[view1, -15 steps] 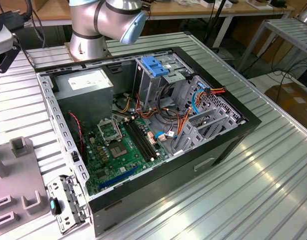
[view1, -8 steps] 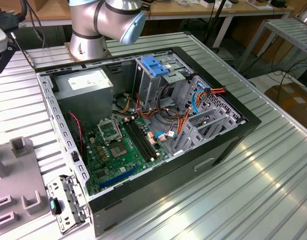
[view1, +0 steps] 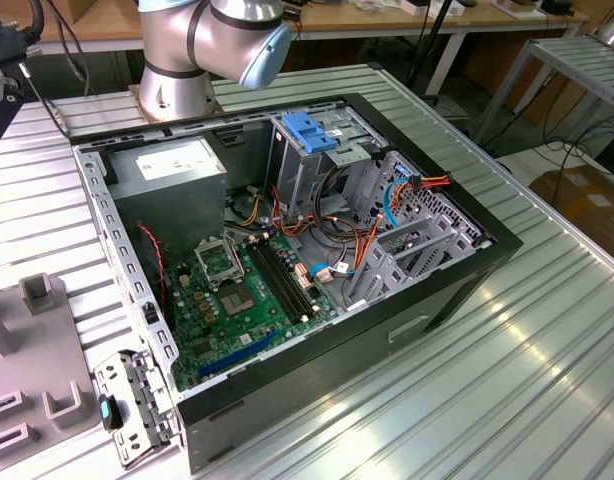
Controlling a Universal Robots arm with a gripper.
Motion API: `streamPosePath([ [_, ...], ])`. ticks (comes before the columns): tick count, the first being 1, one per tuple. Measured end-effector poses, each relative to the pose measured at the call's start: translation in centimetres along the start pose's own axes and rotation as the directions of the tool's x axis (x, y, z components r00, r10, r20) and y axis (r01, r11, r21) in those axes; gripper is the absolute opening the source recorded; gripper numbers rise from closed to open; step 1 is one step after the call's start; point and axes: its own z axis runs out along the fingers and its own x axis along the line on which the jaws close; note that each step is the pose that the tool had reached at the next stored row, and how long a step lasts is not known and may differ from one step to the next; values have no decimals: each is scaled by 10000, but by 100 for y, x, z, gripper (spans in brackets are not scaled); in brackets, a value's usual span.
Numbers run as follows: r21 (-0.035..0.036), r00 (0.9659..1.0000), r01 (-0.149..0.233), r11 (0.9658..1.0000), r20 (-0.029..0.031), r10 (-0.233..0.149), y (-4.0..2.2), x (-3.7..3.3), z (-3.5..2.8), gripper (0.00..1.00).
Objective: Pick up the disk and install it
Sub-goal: 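Reach for the disk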
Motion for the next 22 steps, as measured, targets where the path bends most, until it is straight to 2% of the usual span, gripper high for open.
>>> streamPosePath([
  [19, 2, 10000, -1, 10000, -22, 1, -8, 103, 3, 11],
  [20, 3, 10000, -2, 10000, -37, 2, -12, 153, 4, 11],
  [22, 4, 10000, -2, 10000, -53, 2, -15, 198, 6, 11],
])
